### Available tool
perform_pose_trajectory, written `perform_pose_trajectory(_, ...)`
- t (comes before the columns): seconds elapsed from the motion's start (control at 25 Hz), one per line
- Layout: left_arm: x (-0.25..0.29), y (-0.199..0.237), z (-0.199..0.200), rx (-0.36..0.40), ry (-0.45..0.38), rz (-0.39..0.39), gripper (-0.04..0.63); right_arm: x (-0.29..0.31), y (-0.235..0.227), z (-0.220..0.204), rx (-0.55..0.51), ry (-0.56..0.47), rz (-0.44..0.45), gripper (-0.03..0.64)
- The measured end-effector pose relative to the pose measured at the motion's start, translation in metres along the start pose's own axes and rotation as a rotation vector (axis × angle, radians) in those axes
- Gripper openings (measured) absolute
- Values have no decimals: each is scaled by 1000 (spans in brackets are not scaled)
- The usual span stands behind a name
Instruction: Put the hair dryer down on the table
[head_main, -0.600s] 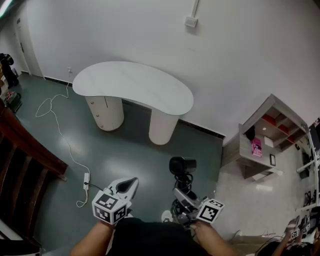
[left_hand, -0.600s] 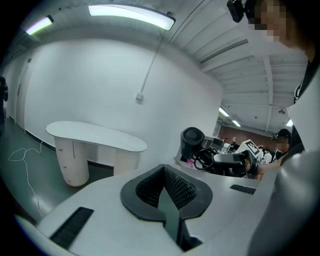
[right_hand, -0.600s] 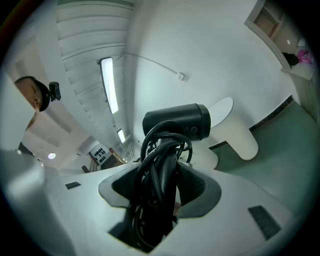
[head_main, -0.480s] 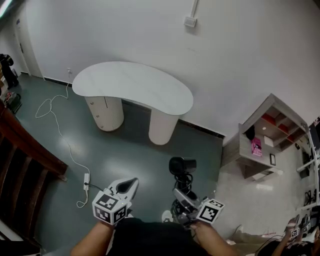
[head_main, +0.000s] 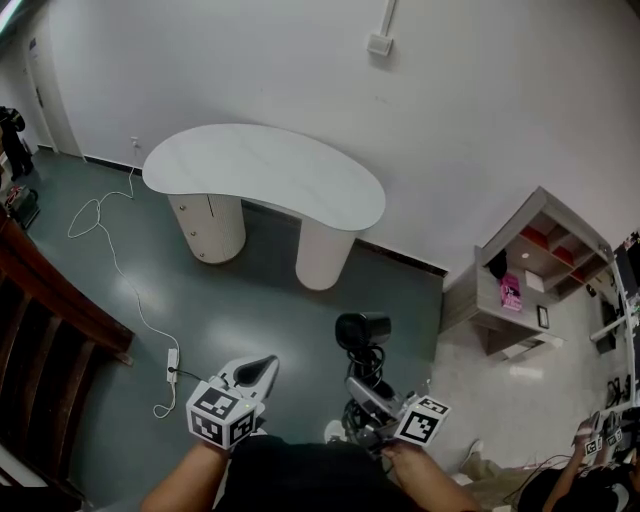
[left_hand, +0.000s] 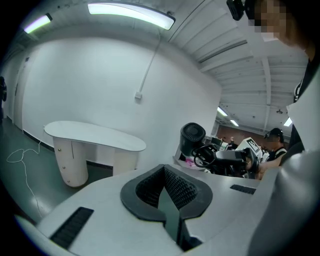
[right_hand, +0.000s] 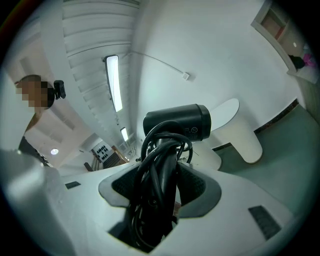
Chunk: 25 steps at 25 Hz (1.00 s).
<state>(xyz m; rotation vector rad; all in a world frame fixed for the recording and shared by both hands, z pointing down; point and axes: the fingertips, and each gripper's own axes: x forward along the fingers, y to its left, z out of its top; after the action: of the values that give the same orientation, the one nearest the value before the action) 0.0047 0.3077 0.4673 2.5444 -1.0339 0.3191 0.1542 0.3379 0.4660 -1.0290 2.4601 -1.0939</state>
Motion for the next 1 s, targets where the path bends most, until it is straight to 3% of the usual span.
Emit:
perform_pose_trajectory(0.2,-12,10,1,2,6,-13,11,12,16,-6,-13,8,18,209)
perform_pose_trajectory(0.72,-64,52,-22,18,45,-66,11,41,46,-53,28,-40,-50,209)
perform_pose_trajectory(1.0,-78,69,-35,-2,64,-73,11,56,49,-75,61,-18,-77,209)
